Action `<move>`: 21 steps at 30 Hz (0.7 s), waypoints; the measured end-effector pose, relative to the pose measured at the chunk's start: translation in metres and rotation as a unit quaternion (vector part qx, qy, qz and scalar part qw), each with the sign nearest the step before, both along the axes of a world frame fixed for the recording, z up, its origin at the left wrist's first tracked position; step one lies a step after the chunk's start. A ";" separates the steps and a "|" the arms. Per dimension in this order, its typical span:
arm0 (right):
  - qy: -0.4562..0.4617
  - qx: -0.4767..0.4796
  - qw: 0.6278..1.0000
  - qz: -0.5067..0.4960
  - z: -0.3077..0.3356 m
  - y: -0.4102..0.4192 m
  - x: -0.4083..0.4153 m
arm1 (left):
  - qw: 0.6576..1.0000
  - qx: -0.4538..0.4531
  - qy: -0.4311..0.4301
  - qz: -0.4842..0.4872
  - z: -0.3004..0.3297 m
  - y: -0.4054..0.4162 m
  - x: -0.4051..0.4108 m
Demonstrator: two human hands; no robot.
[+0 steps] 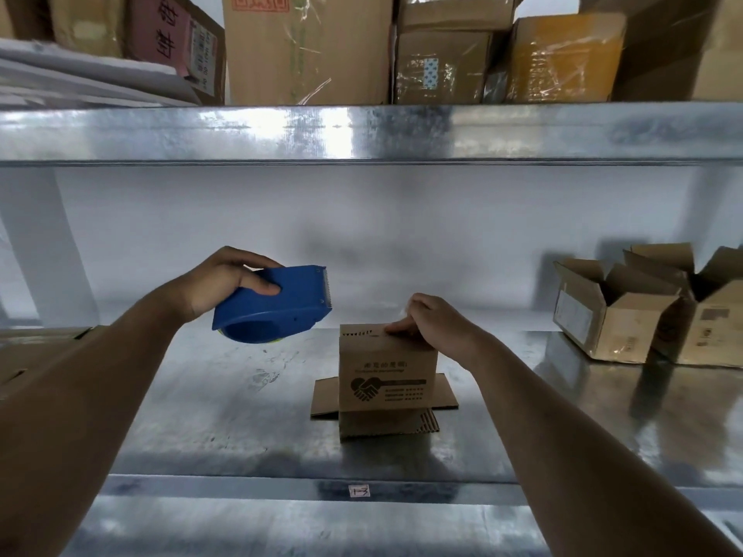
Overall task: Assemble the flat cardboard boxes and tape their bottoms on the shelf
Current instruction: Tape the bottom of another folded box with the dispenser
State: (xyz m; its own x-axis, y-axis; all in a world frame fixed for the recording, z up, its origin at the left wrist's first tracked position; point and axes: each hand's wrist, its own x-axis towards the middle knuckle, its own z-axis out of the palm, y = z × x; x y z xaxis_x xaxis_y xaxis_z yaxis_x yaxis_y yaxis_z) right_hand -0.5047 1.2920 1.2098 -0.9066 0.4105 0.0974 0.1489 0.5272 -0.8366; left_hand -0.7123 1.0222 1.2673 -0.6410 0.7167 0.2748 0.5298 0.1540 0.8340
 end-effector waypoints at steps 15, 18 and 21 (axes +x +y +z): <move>0.074 -0.222 0.971 -0.042 -0.003 0.022 0.003 | 0.992 -0.095 0.079 0.008 -0.018 0.043 0.004; 0.072 -0.195 0.977 -0.050 -0.004 0.024 0.002 | 0.993 -0.090 0.079 0.009 -0.024 0.046 0.000; 0.076 -0.188 0.978 -0.055 -0.007 0.027 0.001 | 0.992 -0.098 0.082 0.015 -0.027 0.049 -0.002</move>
State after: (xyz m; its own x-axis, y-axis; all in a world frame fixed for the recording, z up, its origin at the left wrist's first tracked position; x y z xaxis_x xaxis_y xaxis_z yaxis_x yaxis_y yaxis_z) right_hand -0.5040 1.3189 1.2031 -0.8423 0.5366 0.0510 0.0464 0.1665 -0.9850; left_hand -0.7139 1.0707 1.2399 -0.6209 0.7479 0.2349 0.6486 0.3219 0.6897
